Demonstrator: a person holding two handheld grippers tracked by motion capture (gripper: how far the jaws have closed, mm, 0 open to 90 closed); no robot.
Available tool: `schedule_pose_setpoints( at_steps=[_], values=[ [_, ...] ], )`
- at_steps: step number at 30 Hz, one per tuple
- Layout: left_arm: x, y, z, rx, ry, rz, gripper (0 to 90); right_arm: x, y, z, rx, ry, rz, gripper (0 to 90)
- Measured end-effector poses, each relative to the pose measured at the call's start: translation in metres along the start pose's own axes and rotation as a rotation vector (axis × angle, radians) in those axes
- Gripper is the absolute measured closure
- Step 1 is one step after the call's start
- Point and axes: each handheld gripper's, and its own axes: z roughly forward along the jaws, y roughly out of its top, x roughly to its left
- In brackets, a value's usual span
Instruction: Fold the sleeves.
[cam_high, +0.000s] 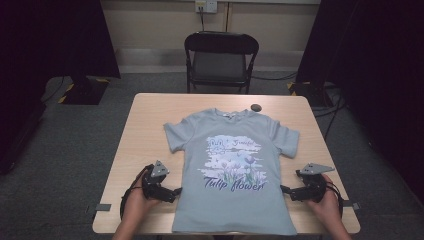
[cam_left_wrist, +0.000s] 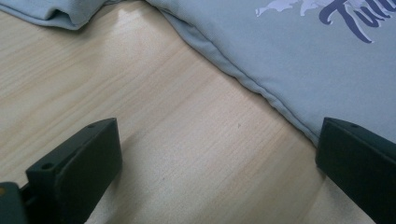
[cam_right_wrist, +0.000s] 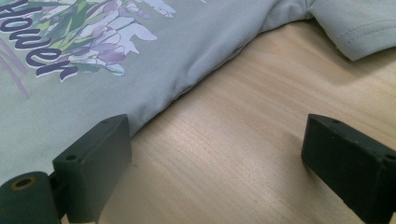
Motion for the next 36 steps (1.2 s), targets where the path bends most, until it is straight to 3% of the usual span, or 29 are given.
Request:
schedule_pose_setpoints(
  at_steps=[10, 12, 16, 21, 36],
  values=[
    [0.0, 0.0, 0.0, -0.001, 0.0, 0.0, 0.0, -0.005, 0.001, -0.001, -0.01, 0.015, -0.011, 12.3],
    [0.0, 0.0, 0.0, 0.0, 0.0, 0.0, 0.0, -0.008, 0.002, -0.003, -0.011, 0.004, 0.008, 13.1],
    [0.0, 0.0, 0.0, -0.001, 0.0, 0.0, 0.0, -0.018, 0.008, -0.009, -0.064, 0.026, 0.075, 17.0],
    [0.0, 0.0, 0.0, -0.001, 0.0, 0.0, 0.0, -0.029, 0.02, -0.013, -0.064, -0.004, 0.073, 18.8],
    [0.0, 0.0, 0.0, -0.001, -0.001, -0.001, 0.0, -0.061, 0.04, 0.01, -0.071, -0.058, 0.116, 21.5]
  ],
)
